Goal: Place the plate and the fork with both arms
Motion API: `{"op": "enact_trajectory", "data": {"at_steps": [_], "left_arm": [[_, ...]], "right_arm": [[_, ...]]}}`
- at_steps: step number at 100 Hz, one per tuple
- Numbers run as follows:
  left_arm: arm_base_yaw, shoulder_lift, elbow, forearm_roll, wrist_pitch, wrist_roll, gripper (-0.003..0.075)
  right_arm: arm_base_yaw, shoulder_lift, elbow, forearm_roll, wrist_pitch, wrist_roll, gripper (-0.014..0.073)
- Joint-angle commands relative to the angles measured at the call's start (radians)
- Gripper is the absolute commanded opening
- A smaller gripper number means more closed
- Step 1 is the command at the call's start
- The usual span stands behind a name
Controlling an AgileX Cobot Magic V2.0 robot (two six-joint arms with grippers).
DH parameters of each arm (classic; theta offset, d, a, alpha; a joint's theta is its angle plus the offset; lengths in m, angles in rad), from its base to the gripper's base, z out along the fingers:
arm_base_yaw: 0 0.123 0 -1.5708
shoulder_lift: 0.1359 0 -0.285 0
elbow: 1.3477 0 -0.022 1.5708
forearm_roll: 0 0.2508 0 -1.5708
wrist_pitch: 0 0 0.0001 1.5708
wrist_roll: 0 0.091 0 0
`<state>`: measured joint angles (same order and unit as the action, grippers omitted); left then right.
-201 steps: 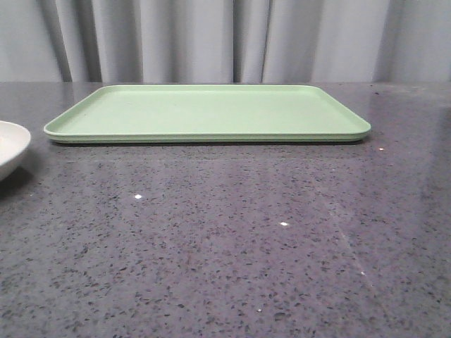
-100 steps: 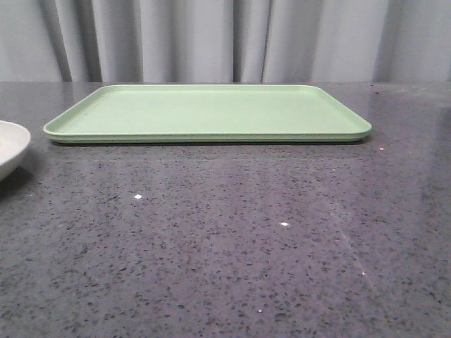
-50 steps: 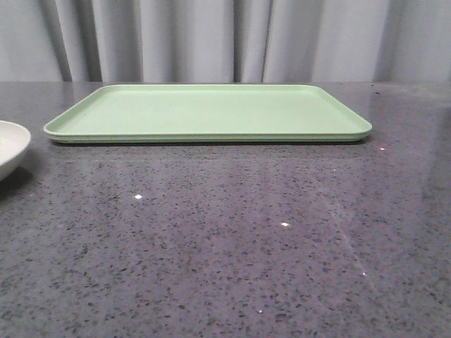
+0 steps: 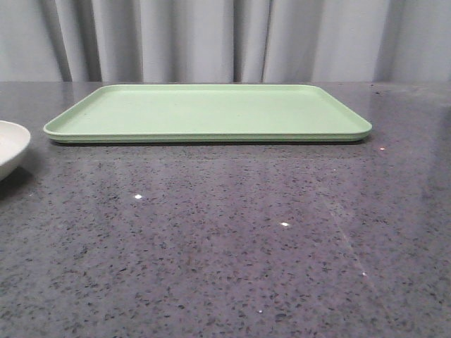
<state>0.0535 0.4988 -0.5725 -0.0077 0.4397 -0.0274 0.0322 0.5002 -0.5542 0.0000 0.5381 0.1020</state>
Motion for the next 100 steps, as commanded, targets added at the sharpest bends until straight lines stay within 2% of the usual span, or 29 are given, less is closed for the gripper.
{"op": "enact_trajectory", "data": {"at_steps": [1, 11, 40, 51, 66, 86, 100], "left_arm": [[0.009, 0.012, -0.047, 0.026, -0.06, -0.005, 0.0438], [0.038, 0.043, -0.087, 0.052, 0.03, -0.054, 0.0438], [0.157, 0.278, -0.267, 0.036, 0.253, -0.054, 0.0438], [0.159, 0.381, -0.341, 0.036, 0.337, -0.047, 0.0438], [0.159, 0.512, -0.405, 0.031, 0.368, -0.008, 0.0438], [0.159, 0.666, -0.454, 0.031, 0.483, 0.045, 0.0438], [0.159, 0.731, -0.455, 0.031, 0.495, 0.086, 0.0438]], "right_arm": [[-0.005, 0.012, -0.037, 0.0, -0.065, -0.006, 0.0437], [-0.005, 0.012, -0.037, 0.0, -0.065, -0.006, 0.0437], [-0.005, 0.012, -0.037, 0.0, -0.06, -0.006, 0.0437], [-0.005, 0.012, -0.037, 0.0, -0.07, -0.006, 0.0437], [-0.005, 0.012, -0.037, 0.0, -0.065, -0.006, 0.0437], [-0.005, 0.012, -0.037, 0.0, -0.064, -0.006, 0.0437], [-0.005, 0.012, -0.037, 0.0, -0.06, -0.006, 0.0437]]}}
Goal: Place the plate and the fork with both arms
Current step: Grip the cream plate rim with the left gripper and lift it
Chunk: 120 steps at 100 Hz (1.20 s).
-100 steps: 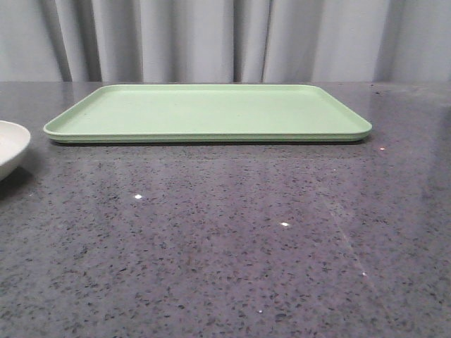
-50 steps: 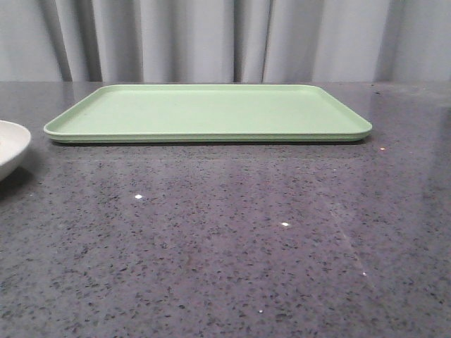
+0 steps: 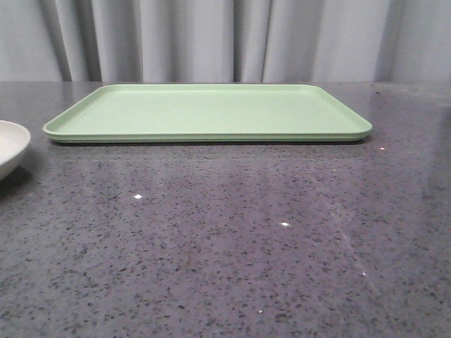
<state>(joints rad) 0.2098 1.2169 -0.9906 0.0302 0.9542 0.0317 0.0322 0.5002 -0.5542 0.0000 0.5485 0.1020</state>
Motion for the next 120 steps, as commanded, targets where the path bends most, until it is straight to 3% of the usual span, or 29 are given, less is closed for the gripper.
{"op": "enact_trajectory", "data": {"at_steps": [1, 47, 101, 120], "left_arm": [[0.003, 0.018, -0.036, -0.007, -0.017, 0.027, 0.0438], [0.003, 0.149, -0.036, -0.007, -0.008, 0.05, 0.0433], [0.003, 0.161, -0.036, -0.016, 0.005, 0.05, 0.0004], [0.003, 0.161, -0.036, -0.048, 0.007, 0.05, -0.002]], "right_arm": [[-0.005, 0.012, -0.037, 0.0, -0.071, -0.006, 0.0437], [-0.005, 0.012, -0.037, 0.0, -0.07, -0.006, 0.0437], [-0.005, 0.012, -0.037, 0.0, -0.069, -0.006, 0.0437], [-0.005, 0.012, -0.037, 0.0, -0.063, -0.006, 0.0437]]}}
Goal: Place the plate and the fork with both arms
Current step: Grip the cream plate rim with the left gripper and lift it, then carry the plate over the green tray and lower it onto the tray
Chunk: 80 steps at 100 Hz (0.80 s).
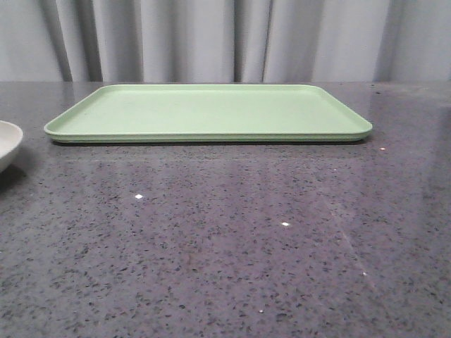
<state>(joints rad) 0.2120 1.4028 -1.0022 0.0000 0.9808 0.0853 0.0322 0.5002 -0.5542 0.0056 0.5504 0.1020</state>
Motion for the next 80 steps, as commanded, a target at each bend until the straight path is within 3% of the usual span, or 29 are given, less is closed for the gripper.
{"op": "enact_trajectory", "data": {"at_steps": [1, 50, 80], "left_arm": [[0.001, -0.025, -0.025, -0.018, -0.02, -0.003, -0.002], [0.003, -0.136, -0.026, -0.103, 0.016, 0.008, -0.002], [0.0, -0.143, -0.102, -0.364, 0.027, 0.085, -0.0021]], "right_arm": [[-0.005, 0.012, -0.037, -0.006, -0.065, -0.006, 0.0437], [-0.005, 0.012, -0.037, -0.006, -0.055, -0.006, 0.0437], [-0.005, 0.012, -0.037, -0.006, -0.054, -0.006, 0.0437]]}}
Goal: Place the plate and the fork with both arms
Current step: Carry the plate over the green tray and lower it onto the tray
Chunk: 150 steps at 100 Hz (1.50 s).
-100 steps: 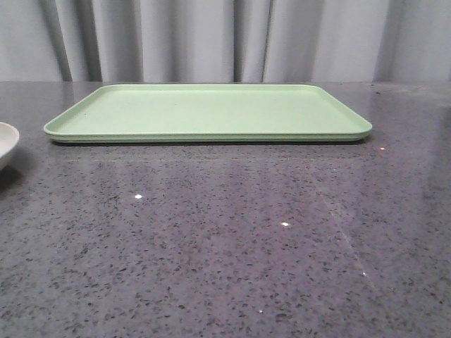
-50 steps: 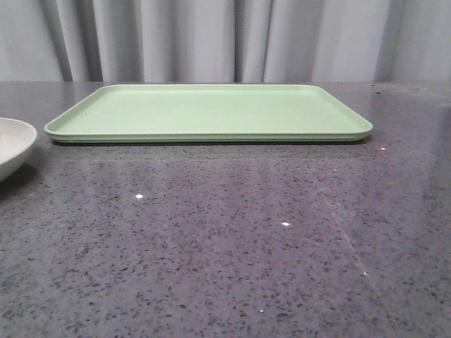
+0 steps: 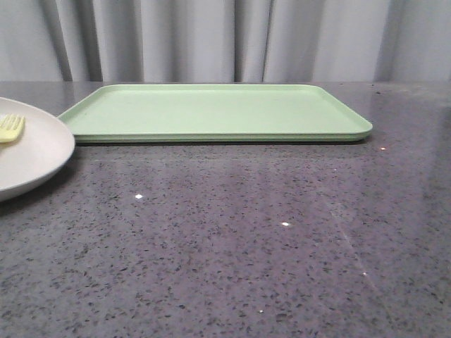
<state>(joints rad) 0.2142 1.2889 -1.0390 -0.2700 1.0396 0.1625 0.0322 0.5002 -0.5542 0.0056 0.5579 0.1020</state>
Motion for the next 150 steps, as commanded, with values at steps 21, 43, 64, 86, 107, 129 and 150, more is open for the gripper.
{"op": "enact_trajectory", "data": {"at_steps": [21, 43, 64, 86, 107, 129, 150], "left_arm": [[-0.05, -0.01, -0.176, -0.123, -0.024, -0.011, -0.0021], [-0.178, 0.094, -0.312, -0.138, -0.041, -0.072, -0.0021], [-0.313, 0.237, -0.45, -0.132, -0.107, -0.163, -0.0021], [-0.427, 0.389, -0.592, -0.132, -0.135, -0.227, -0.0021], [-0.515, 0.517, -0.716, -0.133, -0.152, -0.291, -0.0021], [-0.539, 0.606, -0.796, -0.129, -0.159, -0.318, -0.0021], [-0.522, 0.611, -0.796, -0.112, -0.162, -0.318, -0.0021]], "right_arm": [[-0.005, 0.012, -0.037, -0.006, -0.06, -0.006, 0.0437], [-0.005, 0.012, -0.037, -0.006, -0.06, -0.006, 0.0437], [-0.005, 0.012, -0.037, -0.006, -0.06, -0.006, 0.0437], [-0.005, 0.012, -0.037, -0.006, -0.06, -0.006, 0.0437], [-0.005, 0.012, -0.037, -0.006, -0.06, -0.006, 0.0437], [-0.005, 0.012, -0.037, -0.006, -0.059, -0.006, 0.0437], [-0.005, 0.012, -0.037, 0.0, -0.056, -0.006, 0.0437]]}}
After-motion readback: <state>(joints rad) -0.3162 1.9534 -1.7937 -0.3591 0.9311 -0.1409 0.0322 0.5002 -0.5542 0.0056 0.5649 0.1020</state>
